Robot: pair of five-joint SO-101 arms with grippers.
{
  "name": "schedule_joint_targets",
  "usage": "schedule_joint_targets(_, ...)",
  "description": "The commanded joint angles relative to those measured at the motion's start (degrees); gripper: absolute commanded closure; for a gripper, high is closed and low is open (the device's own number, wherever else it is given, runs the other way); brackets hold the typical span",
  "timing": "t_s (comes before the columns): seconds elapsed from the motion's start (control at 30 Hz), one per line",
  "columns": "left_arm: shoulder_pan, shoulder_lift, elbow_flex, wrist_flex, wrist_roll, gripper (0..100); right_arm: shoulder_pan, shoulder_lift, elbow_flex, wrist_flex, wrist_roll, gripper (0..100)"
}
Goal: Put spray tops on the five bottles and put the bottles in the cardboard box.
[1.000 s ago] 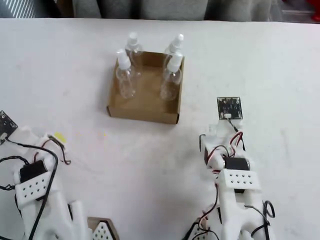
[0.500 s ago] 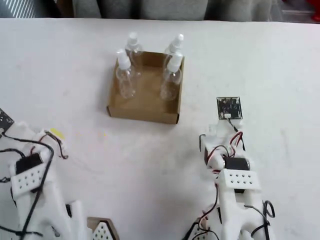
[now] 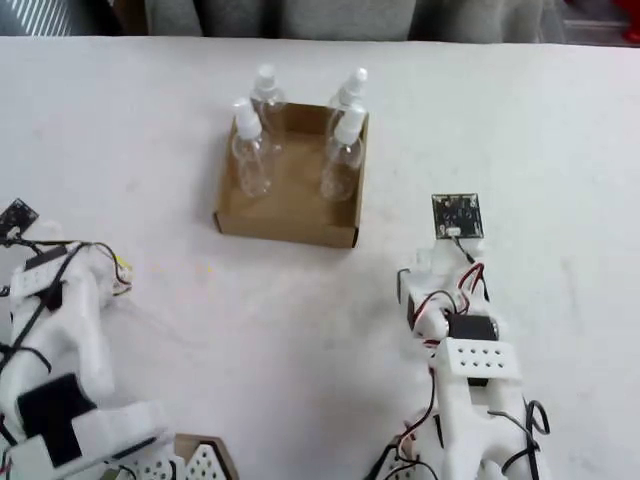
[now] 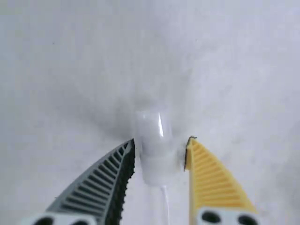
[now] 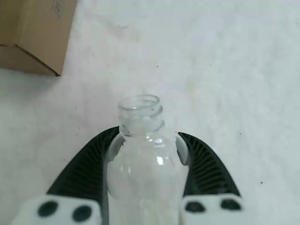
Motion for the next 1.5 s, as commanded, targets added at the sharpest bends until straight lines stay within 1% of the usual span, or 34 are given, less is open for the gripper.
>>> schedule_joint_targets(0.0,-0.22,5.05,-5.98,1.85,0.7,81,-2.07,-1.36,-0.44,-0.84,0.62,98.1)
schedule_joint_targets(0.17,-0.13,7.69,-8.18,2.9,2.37,81,-2.15,-1.36,-0.44,-0.75,0.97,98.1)
schedule_joint_targets(0.27,-0.13,10.15,-8.26,1.76,2.37,81,-2.15,-1.36,-0.44,-0.66,3.34,98.1)
schedule_joint_targets(0.47,-0.04,13.85,-11.16,2.29,2.55,81,-2.15,-1.36,-0.35,-0.57,3.25,98.1)
schedule_joint_targets(0.53,-0.04,14.64,-12.4,3.25,2.55,85,-2.15,-1.36,-0.35,-0.57,3.25,98.1)
schedule_joint_targets(0.63,-0.04,14.64,-12.75,3.69,2.37,98,-2.07,-1.54,-0.35,-0.57,3.25,98.1)
schedule_joint_targets(0.67,-0.04,14.64,-12.75,3.78,2.37,99,-2.07,-1.63,-0.35,-0.57,3.25,98.1)
schedule_joint_targets(0.7,-0.04,14.64,-12.75,3.78,2.37,96,-2.07,-1.63,-0.35,-0.57,3.25,98.1)
schedule_joint_targets(0.73,-0.04,14.64,-12.57,3.78,2.29,96,-1.98,-1.63,-0.35,-0.48,3.25,98.1)
schedule_joint_targets(0.77,-0.04,14.46,-12.13,3.78,2.29,98,-1.98,-1.63,-0.35,-0.48,3.25,98.1)
schedule_joint_targets(0.87,0.4,14.2,-11.52,3.78,2.11,98,-1.8,-1.71,-0.35,-0.48,3.25,98.1)
schedule_joint_targets(0.93,0.84,14.11,-11.87,3.87,-0.35,98,-1.8,-1.71,-0.35,-0.48,3.25,98.1)
schedule_joint_targets(1.07,4.26,12.09,-13.1,5.1,-7.65,98,-1.71,-1.8,-0.35,-0.48,3.25,98.1)
schedule_joint_targets(1.13,5.58,10.15,-13.63,4.4,-9.85,98,-1.71,-1.8,-0.35,-0.48,3.25,98.1)
schedule_joint_targets(1.27,6.46,5.58,-16.0,3.43,-10.46,98,-1.63,-1.89,-0.79,-1.1,3.25,98.1)
schedule_joint_targets(1.47,10.07,-3.82,-19.69,3.78,-10.55,98,-1.89,-5.76,-0.7,-9.71,3.52,98.1)
